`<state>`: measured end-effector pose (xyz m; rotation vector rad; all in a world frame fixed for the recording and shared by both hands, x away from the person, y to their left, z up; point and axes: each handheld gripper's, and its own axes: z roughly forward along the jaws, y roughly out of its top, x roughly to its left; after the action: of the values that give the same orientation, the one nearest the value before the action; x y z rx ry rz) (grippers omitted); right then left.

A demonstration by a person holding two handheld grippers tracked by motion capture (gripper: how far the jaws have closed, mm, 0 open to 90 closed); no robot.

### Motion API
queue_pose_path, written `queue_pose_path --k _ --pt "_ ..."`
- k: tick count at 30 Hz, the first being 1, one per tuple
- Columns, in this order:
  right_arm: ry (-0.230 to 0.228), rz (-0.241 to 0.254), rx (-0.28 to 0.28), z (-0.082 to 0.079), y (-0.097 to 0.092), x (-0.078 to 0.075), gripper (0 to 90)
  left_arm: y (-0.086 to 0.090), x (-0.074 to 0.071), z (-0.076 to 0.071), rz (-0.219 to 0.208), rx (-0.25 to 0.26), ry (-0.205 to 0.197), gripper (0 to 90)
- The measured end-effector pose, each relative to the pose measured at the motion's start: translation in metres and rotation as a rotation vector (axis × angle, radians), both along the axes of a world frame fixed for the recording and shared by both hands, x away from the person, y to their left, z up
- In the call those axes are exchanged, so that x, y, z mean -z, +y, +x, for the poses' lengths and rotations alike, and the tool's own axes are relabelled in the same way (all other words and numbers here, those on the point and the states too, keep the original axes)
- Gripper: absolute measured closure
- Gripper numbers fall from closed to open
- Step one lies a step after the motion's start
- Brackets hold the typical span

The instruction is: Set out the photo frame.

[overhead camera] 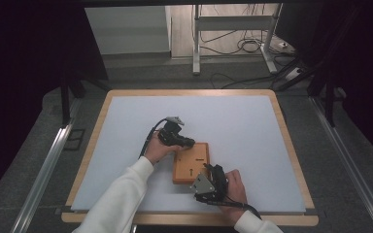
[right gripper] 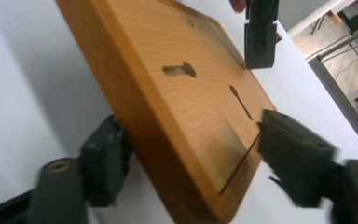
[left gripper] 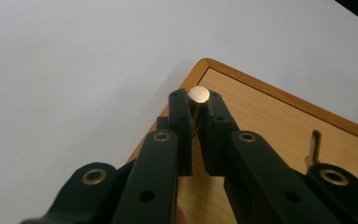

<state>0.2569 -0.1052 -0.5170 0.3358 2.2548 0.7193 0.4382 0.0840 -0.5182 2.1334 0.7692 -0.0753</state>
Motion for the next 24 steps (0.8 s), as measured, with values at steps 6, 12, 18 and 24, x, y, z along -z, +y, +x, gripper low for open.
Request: queue_pose_path --k 6,12,18,24 --pt "-0.013 -0.001 -0.010 0.002 -0.002 -0.008 38.7 -0.001 0.000 -0.001 0.014 -0.012 -0.021 84.9" --pt "-0.052 -0.008 0.008 0.005 -0.004 -0.017 44.1 0.001 0.002 0.000 -0.009 -0.035 -0.021 83.7" --pt "-0.049 -0.010 -0.002 0.007 -0.005 -0.022 45.8 0.001 0.000 -0.002 -0.001 -0.035 -0.049 78.5" --pt "-0.036 -0.006 -0.012 0.007 -0.005 -0.020 46.6 0.015 -0.003 -0.012 -0.013 -0.104 -0.106 54.8"
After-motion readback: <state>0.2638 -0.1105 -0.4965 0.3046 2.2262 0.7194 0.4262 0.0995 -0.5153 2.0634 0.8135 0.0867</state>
